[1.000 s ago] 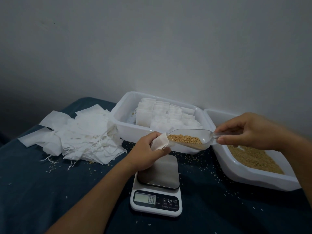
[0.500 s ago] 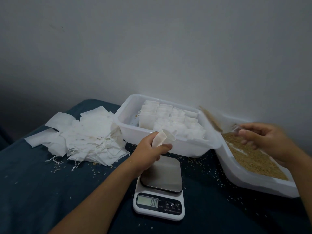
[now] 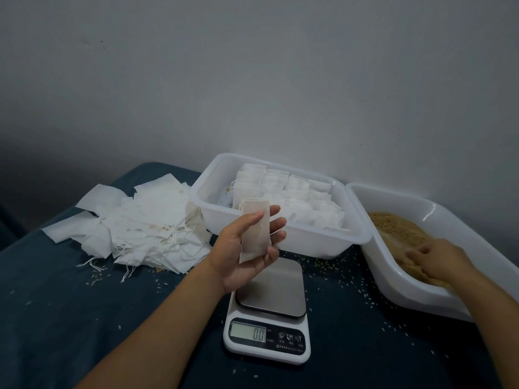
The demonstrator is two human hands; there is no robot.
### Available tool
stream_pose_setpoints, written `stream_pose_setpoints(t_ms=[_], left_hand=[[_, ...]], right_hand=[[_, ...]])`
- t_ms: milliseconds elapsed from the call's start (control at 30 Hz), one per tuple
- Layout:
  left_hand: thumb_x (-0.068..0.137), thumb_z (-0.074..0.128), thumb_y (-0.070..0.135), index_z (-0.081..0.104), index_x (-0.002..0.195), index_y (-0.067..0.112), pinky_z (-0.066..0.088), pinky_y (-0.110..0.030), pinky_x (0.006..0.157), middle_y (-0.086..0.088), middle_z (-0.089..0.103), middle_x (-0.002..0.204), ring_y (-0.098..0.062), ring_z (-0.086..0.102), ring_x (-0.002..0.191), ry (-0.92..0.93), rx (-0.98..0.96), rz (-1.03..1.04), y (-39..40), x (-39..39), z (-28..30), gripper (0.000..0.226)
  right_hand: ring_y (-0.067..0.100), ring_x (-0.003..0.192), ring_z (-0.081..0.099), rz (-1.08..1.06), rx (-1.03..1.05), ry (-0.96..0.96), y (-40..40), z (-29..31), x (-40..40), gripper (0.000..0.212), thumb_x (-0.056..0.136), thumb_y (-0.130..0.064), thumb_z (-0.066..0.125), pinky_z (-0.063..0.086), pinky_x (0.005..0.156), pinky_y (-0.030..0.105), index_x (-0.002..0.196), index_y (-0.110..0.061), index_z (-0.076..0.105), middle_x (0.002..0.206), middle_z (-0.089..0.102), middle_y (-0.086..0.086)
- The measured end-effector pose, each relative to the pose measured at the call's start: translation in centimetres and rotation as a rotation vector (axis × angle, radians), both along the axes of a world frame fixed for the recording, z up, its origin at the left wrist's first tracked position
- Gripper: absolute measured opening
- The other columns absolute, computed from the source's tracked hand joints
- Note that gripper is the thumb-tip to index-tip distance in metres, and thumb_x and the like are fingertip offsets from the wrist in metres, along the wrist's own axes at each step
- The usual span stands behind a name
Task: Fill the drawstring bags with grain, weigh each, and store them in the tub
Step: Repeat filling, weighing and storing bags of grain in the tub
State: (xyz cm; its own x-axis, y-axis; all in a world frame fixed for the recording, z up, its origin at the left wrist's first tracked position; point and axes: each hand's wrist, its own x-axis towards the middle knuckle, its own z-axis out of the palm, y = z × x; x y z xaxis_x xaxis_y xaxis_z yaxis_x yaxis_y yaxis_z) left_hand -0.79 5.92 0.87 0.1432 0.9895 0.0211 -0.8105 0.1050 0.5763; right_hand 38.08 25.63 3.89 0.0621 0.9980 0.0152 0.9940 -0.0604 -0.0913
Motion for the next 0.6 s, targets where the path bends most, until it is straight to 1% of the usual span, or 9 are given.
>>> stream_pose_setpoints(t_ms=[67,133,200,233,300,400,433,500,600], left_hand=[[0.083,0.076,0.030,0.078,0.121,0.015,0.054,-0.026,0.061,-0.008,0.072,0.112,-0.019,0.069,0.091,0.000,0.005,-0.030,-0.1,0.0,0.0,0.041],[0.082,0.078,0.032,0.078,0.121,0.015,0.054,-0.025,0.060,-0.008,0.072,0.112,-0.019,0.069,0.091,0.017,0.012,-0.056,-0.1,0.0,0.1,0.043],[0.080,0.082,0.032,0.077,0.122,0.014,0.053,-0.025,0.059,-0.009,0.071,0.113,-0.019,0.068,0.091,0.029,0.027,-0.097,-0.2,0.1,0.1,0.046],[0.078,0.085,0.032,0.076,0.123,0.013,0.052,-0.024,0.059,-0.010,0.070,0.113,-0.019,0.067,0.090,0.029,0.036,-0.121,-0.2,0.1,0.1,0.049],[0.076,0.088,0.032,0.075,0.124,0.012,0.050,-0.023,0.059,-0.010,0.069,0.113,-0.019,0.065,0.089,0.026,0.056,-0.174,-0.3,0.1,0.1,0.053],[0.078,0.086,0.033,0.074,0.124,0.012,0.049,-0.023,0.060,-0.010,0.068,0.116,-0.018,0.063,0.090,0.045,0.078,-0.247,-0.4,0.1,0.0,0.052],[0.079,0.086,0.034,0.074,0.125,0.012,0.050,-0.023,0.061,-0.010,0.068,0.117,-0.018,0.063,0.091,0.055,0.082,-0.266,-0.4,0.2,0.0,0.053],[0.080,0.085,0.035,0.073,0.126,0.011,0.051,-0.024,0.063,-0.010,0.068,0.117,-0.019,0.063,0.093,0.066,0.092,-0.302,-0.5,0.2,-0.1,0.054],[0.080,0.086,0.035,0.072,0.124,0.011,0.052,-0.024,0.064,-0.011,0.068,0.113,-0.020,0.063,0.095,0.073,0.074,-0.308,-0.8,0.2,-0.1,0.052]], right_hand=[[0.019,0.081,0.066,0.038,-0.046,-0.076,0.2,-0.5,-0.3,0.034,0.105,-0.042,0.059,0.046,0.068,0.032,0.091,-0.019,0.080,0.087,0.076,0.001],[0.024,0.103,0.067,0.045,-0.041,-0.150,0.0,-0.7,-0.9,0.033,0.105,-0.042,0.059,0.050,0.084,0.034,0.117,-0.017,0.077,0.115,0.076,0.005],[0.034,0.113,0.064,0.037,0.102,-0.147,-0.5,-0.1,-1.8,0.040,0.103,-0.037,0.061,0.052,0.093,0.040,0.133,-0.012,0.067,0.128,0.070,0.014],[0.038,0.111,0.064,0.047,0.235,-0.052,-1.0,0.4,-2.6,0.041,0.101,-0.031,0.062,0.053,0.094,0.044,0.136,-0.010,0.064,0.126,0.069,0.019],[0.038,0.105,0.064,0.095,0.526,0.261,-2.9,1.6,-4.9,0.038,0.099,-0.022,0.061,0.054,0.093,0.047,0.136,-0.013,0.063,0.121,0.067,0.018],[0.016,0.091,0.064,0.243,0.787,0.671,-7.7,3.0,-10.7,0.027,0.098,-0.021,0.061,0.053,0.081,0.030,0.124,-0.024,0.066,0.111,0.065,0.003],[0.007,0.089,0.064,0.347,0.768,0.775,-9.7,3.1,-13.0,0.023,0.098,-0.025,0.062,0.052,0.077,0.022,0.120,-0.027,0.067,0.108,0.066,-0.002],[0.000,0.098,0.065,0.600,0.554,0.904,-12.8,3.0,-16.8,0.020,0.096,-0.037,0.064,0.053,0.076,0.014,0.116,-0.038,0.069,0.111,0.067,-0.013],[0.004,0.117,0.064,0.858,0.112,0.944,-14.5,2.3,-19.9,0.025,0.092,-0.052,0.064,0.057,0.090,0.020,0.117,-0.046,0.069,0.124,0.065,-0.019]])
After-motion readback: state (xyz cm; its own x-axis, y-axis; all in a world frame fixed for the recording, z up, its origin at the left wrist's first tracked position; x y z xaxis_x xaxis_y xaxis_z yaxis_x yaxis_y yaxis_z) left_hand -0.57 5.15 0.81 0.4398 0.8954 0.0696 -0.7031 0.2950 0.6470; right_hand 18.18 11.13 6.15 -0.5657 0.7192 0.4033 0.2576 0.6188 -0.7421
